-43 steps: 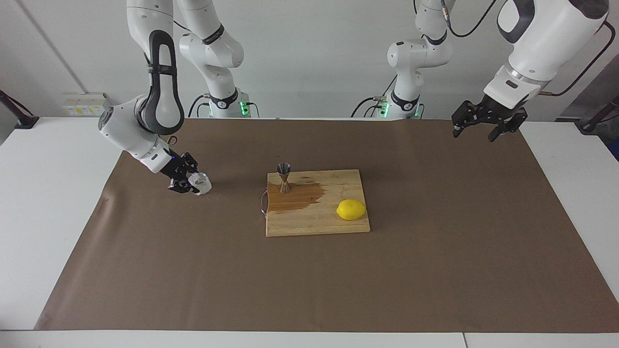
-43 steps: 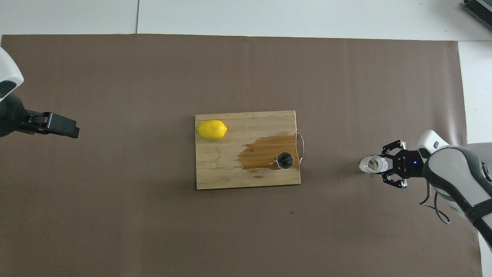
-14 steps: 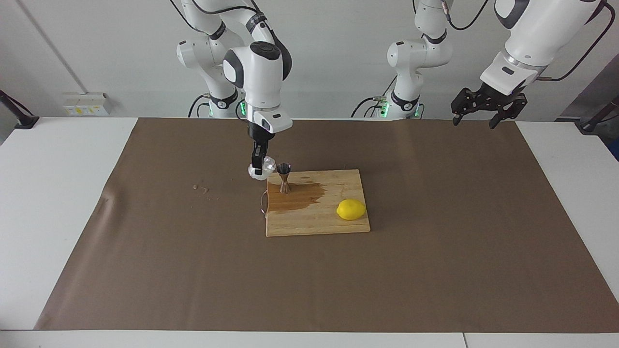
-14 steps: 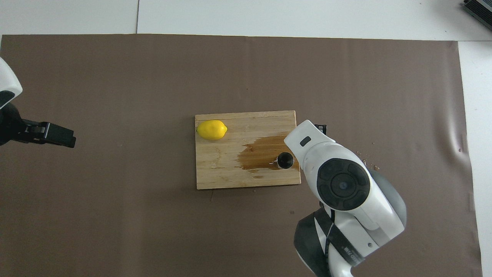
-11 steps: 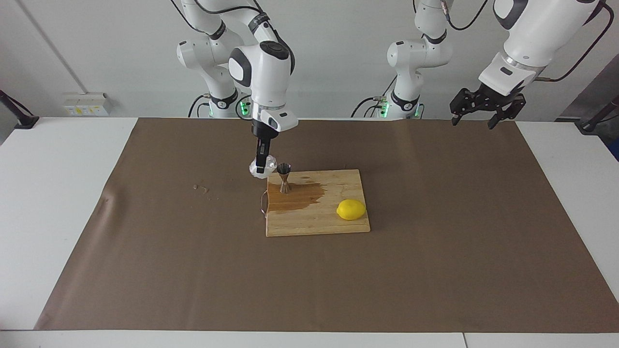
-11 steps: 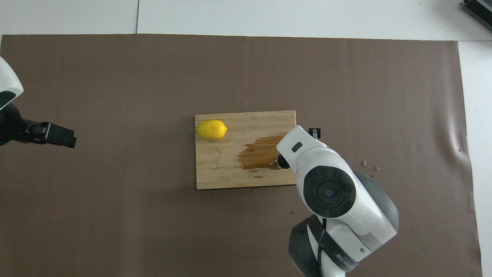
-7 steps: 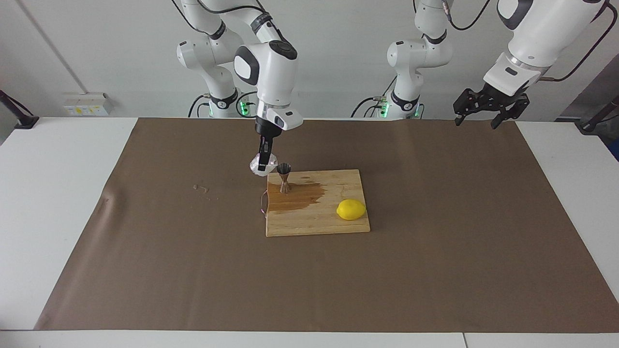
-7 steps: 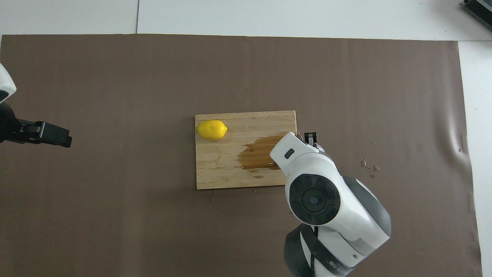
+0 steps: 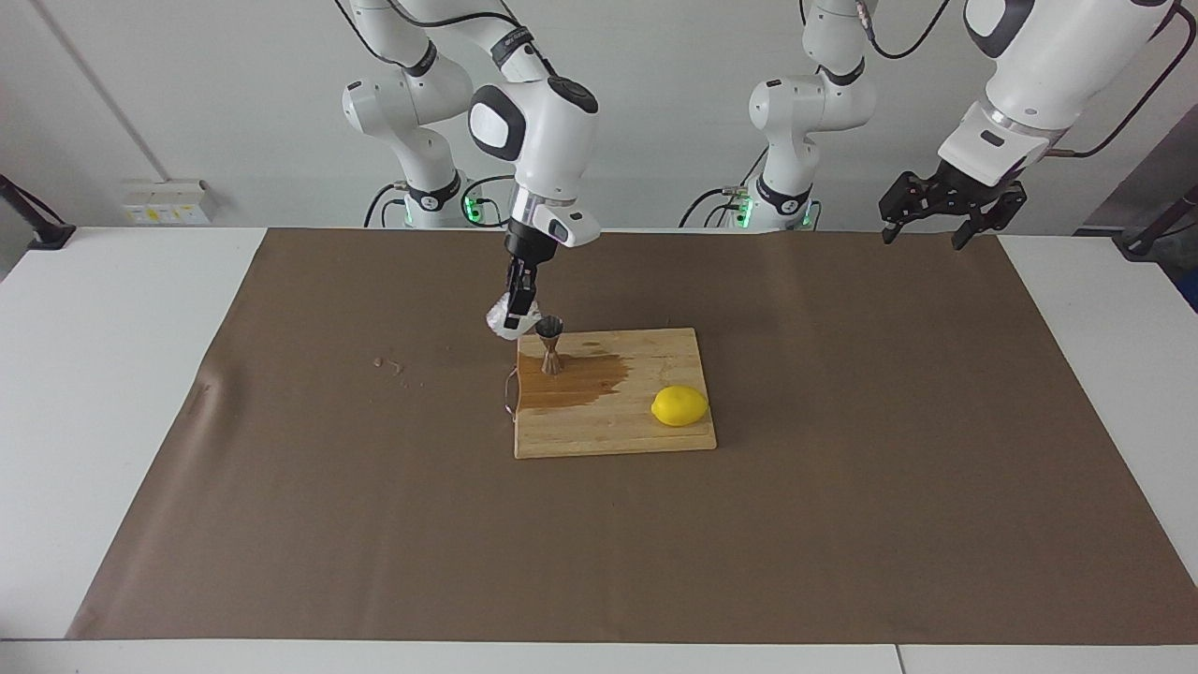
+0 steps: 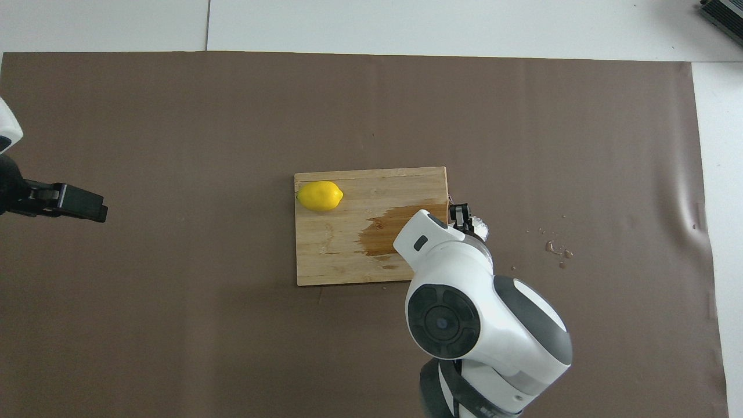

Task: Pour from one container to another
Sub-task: 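Carry the white cup with the right gripper above the jigger, then tilt the white cup with the right gripper over the jigger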

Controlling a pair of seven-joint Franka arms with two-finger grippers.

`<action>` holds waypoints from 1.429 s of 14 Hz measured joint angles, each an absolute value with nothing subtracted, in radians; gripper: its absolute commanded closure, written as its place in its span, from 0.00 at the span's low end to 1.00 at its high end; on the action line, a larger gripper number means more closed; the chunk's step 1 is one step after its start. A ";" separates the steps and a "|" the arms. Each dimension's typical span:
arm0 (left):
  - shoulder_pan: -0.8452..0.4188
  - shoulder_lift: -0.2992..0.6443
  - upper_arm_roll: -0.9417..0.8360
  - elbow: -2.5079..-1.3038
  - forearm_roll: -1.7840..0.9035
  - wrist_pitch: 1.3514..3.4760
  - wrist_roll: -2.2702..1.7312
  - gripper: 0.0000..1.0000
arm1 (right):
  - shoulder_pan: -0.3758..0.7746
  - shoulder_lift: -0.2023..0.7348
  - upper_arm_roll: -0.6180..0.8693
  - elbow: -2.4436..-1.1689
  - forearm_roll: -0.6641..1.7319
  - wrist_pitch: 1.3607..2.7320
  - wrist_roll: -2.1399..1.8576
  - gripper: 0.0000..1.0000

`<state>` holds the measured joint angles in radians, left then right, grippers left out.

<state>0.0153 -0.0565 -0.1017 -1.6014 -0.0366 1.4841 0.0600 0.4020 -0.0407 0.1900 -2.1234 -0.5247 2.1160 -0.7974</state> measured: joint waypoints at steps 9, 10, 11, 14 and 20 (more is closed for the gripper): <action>0.015 -0.056 -0.102 -1.601 -0.037 1.484 0.060 0.00 | 0.426 -0.033 0.190 -2.123 -0.614 2.107 -0.730 1.00; 0.015 -0.056 -0.102 -1.601 -0.037 1.484 0.060 0.00 | 0.427 -0.033 0.190 -2.123 -0.615 2.107 -0.729 1.00; 0.015 -0.056 -0.102 -1.601 -0.037 1.484 0.060 0.00 | 0.431 -0.033 0.190 -2.124 -0.619 2.107 -0.728 1.00; 0.015 -0.056 -0.102 -1.601 -0.037 1.484 0.060 0.00 | 0.463 -0.029 0.190 -2.129 -0.661 2.100 -0.669 1.00; 0.015 -0.056 -0.102 -1.601 -0.037 1.484 0.060 0.00 | 0.470 -0.029 0.190 -2.133 -0.702 2.097 -0.637 1.00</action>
